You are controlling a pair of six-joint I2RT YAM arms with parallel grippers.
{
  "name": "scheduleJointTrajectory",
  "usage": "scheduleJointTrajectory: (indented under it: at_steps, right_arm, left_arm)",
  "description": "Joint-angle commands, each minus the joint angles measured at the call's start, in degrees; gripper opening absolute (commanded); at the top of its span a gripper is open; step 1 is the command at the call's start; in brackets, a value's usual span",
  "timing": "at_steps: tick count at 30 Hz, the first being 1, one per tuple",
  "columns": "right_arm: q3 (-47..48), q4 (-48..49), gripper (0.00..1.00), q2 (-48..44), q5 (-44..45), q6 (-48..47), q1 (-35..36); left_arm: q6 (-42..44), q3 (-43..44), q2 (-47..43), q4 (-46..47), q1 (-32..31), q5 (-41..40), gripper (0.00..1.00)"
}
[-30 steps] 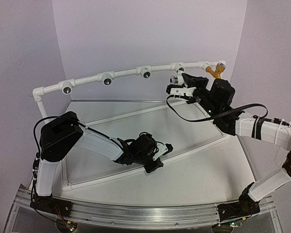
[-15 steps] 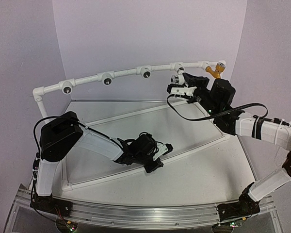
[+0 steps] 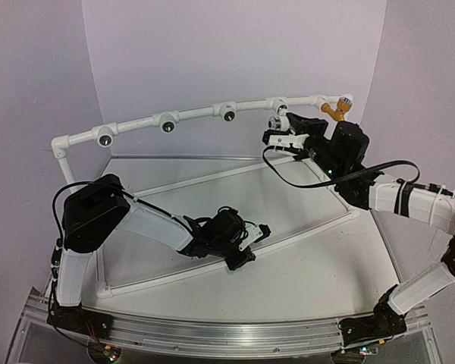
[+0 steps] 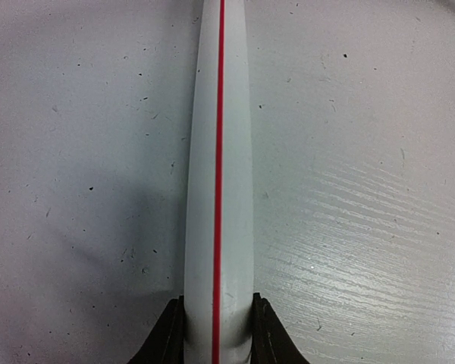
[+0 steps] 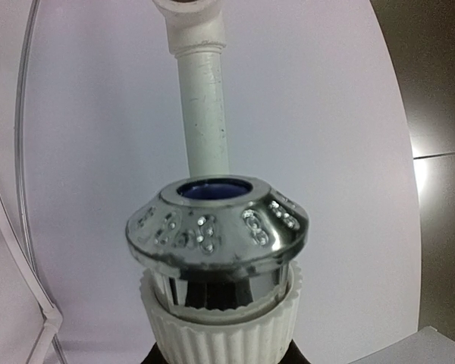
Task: Install the water faucets
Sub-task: Screw the water faucet onto the adaptor.
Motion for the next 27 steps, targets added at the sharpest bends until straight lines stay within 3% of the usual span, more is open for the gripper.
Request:
scheduleJointTrajectory:
  at_steps: [1,17,27]
  right_arm:
    - [4.71,5.16,0.00,-0.26,1.79,-0.11,-1.42]
    - [2.43,1.91,0.00,-0.20,-2.33,2.52,-1.42]
    - [5.68,-6.19,0.00,1.52,-1.23,5.16,-1.04]
  left_arm:
    - [-0.97,-2.60,6.16,-12.29,-1.51,-1.73,0.00]
    - [-0.94,-2.49,6.30,-12.36,-1.63,-2.00,0.00]
    - [-0.93,-2.13,6.62,-12.55,-1.69,-2.09,0.00]
